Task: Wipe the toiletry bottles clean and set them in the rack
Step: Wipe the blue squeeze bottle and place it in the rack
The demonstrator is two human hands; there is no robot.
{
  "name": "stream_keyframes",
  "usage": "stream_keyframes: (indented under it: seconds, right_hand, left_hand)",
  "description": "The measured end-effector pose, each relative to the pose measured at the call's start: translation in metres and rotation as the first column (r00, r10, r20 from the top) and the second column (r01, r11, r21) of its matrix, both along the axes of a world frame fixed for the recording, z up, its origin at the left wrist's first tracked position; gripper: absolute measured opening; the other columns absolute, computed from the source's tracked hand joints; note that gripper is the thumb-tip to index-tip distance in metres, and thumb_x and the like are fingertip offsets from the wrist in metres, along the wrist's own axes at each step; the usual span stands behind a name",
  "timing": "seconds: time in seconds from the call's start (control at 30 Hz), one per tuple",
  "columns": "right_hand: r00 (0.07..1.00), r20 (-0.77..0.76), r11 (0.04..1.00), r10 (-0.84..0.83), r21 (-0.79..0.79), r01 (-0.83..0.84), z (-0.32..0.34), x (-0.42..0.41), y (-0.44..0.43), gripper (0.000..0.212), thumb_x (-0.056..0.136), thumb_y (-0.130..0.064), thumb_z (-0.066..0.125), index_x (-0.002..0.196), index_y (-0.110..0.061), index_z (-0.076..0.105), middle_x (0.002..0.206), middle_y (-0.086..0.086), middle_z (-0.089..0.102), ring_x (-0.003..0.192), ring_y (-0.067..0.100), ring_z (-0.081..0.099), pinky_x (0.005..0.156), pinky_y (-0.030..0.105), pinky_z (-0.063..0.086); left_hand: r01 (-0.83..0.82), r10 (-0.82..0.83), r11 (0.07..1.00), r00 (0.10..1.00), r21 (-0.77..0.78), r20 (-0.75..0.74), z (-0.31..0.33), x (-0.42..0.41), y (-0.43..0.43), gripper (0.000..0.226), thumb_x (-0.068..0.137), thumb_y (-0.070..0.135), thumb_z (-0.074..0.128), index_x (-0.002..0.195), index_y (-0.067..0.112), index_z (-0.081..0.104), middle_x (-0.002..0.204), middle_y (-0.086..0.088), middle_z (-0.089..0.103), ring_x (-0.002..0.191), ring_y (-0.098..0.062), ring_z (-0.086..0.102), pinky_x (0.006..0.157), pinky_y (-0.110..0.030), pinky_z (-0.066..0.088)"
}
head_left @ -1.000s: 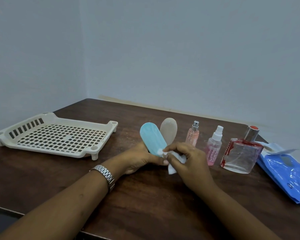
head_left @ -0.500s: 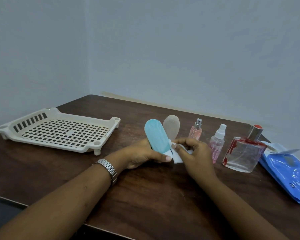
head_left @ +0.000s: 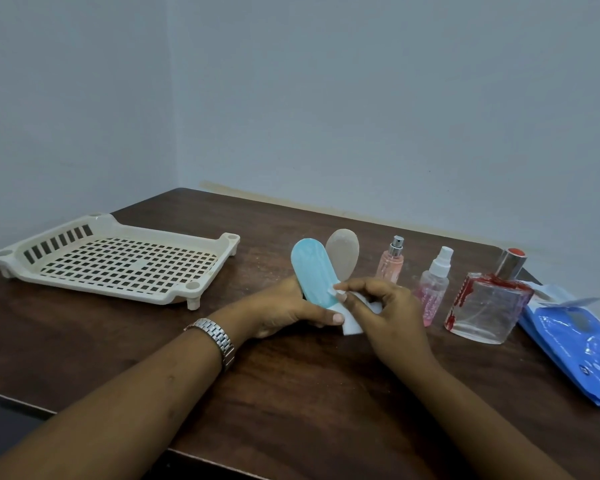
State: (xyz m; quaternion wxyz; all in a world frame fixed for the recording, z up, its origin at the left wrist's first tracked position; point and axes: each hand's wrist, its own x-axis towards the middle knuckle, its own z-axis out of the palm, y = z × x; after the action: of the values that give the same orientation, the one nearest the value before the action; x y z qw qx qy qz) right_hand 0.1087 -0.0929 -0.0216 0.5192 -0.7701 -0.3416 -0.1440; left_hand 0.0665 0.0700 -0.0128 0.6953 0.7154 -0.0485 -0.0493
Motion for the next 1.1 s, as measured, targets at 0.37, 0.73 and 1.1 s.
stream_keyframes:
  seconds: [0.37,0.73,1.1]
  right_hand:
    - [0.998,0.02,0.997,-0.059,-0.04,0.059,0.0,0.004,-0.001,0.013,0.081,-0.018,0.07,0.094,-0.02,0.072,0.086,-0.019,0.064,0.081,-0.012,0.058,0.066,0.004,0.046]
    - [0.995,0.053,0.995,-0.09,-0.045,0.092,0.003,0.005,0.001,0.01,0.081,-0.012,0.07,0.089,-0.017,0.074,0.08,-0.019,0.063,0.08,-0.016,0.057,0.066,0.002,0.044]
    - [0.995,0.04,0.995,-0.094,-0.036,0.095,0.006,0.003,0.002,0.011,0.081,-0.011,0.069,0.089,-0.018,0.074,0.078,-0.023,0.061,0.078,-0.013,0.058,0.065,0.003,0.045]
  left_hand:
    - [-0.008,0.007,0.999,1.0,0.035,0.027,-0.003,0.003,0.0,0.037,0.08,-0.005,0.069,0.112,0.009,0.055,0.099,-0.008,0.065,0.083,-0.01,0.064,0.065,-0.019,0.053]
    - [-0.001,-0.002,0.998,0.999,0.069,0.047,-0.004,0.002,0.0,0.031,0.08,-0.003,0.069,0.105,0.012,0.058,0.093,-0.004,0.065,0.08,-0.009,0.063,0.066,-0.019,0.053]
    - [-0.023,0.018,0.997,0.998,0.075,0.064,-0.006,0.004,-0.001,0.036,0.08,0.001,0.071,0.112,0.008,0.056,0.097,-0.005,0.066,0.084,-0.013,0.062,0.066,-0.02,0.053]
